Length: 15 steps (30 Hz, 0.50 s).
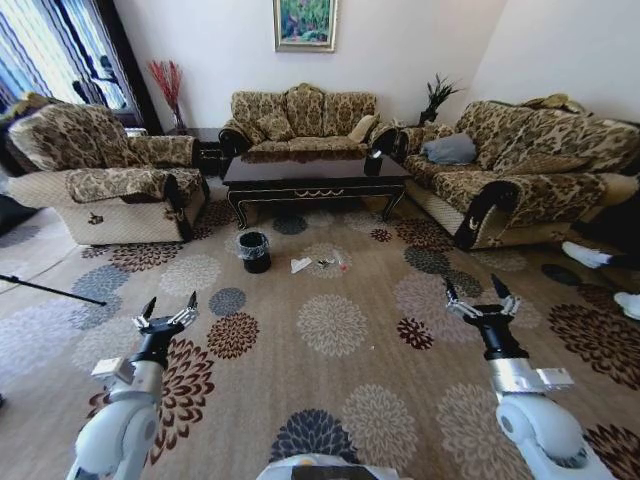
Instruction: Move to the front of the table and pick up the trash from the floor, then place it into the trash bin.
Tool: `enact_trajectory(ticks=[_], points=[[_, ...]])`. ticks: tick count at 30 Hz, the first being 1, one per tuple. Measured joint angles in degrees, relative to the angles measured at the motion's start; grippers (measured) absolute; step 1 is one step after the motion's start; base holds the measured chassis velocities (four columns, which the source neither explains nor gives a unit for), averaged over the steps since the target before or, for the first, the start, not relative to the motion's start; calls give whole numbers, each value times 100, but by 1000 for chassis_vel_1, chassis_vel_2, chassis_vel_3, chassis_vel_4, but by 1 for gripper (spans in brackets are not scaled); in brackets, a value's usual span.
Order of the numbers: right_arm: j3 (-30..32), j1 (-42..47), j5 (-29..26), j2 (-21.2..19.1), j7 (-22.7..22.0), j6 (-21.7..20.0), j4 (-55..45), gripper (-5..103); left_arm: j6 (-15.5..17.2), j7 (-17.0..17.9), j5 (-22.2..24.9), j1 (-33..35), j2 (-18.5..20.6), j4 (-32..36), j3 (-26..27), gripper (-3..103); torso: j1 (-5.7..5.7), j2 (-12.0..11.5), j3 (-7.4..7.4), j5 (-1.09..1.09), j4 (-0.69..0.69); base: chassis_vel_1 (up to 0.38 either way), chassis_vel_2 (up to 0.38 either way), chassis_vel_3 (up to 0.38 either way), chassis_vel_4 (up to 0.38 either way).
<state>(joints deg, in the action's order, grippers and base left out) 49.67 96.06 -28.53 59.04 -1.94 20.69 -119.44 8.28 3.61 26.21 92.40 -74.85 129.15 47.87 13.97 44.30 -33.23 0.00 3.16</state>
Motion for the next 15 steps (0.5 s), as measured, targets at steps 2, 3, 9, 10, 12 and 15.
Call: enact_trajectory(ticks=[2,3,9,10,12,15], points=[[-2,-2,-1,0,-7,2,0,100,0,-2,-1,-3,0,-3,-2,100,-10,-25,14,0,0,0,0,0,0],[-5,-4,-2,1,-12,4,2,100,1,-4,-2,-6,0,-5,-4,100,-22,-54,30,0,0,0,0,0,0],[-21,-17,-16,10,-22,13,2,100,9,-10,-6,-17,5,-8,-12,100,-85,-192,107,0,0,0,0,0,0],[-22,-26,-19,12,-50,13,-4,100,15,-11,-7,-17,8,-7,-12,100,-101,-236,134,0,0,0,0,0,0],[-21,-35,-32,9,-105,8,-44,100,20,-12,-15,-17,13,13,-11,100,-125,-300,173,0,0,0,0,0,0],[-1,-14,-40,-26,-116,-16,-102,100,20,-18,-78,-10,24,58,9,100,-150,-360,210,0,0,0,0,0,0]])
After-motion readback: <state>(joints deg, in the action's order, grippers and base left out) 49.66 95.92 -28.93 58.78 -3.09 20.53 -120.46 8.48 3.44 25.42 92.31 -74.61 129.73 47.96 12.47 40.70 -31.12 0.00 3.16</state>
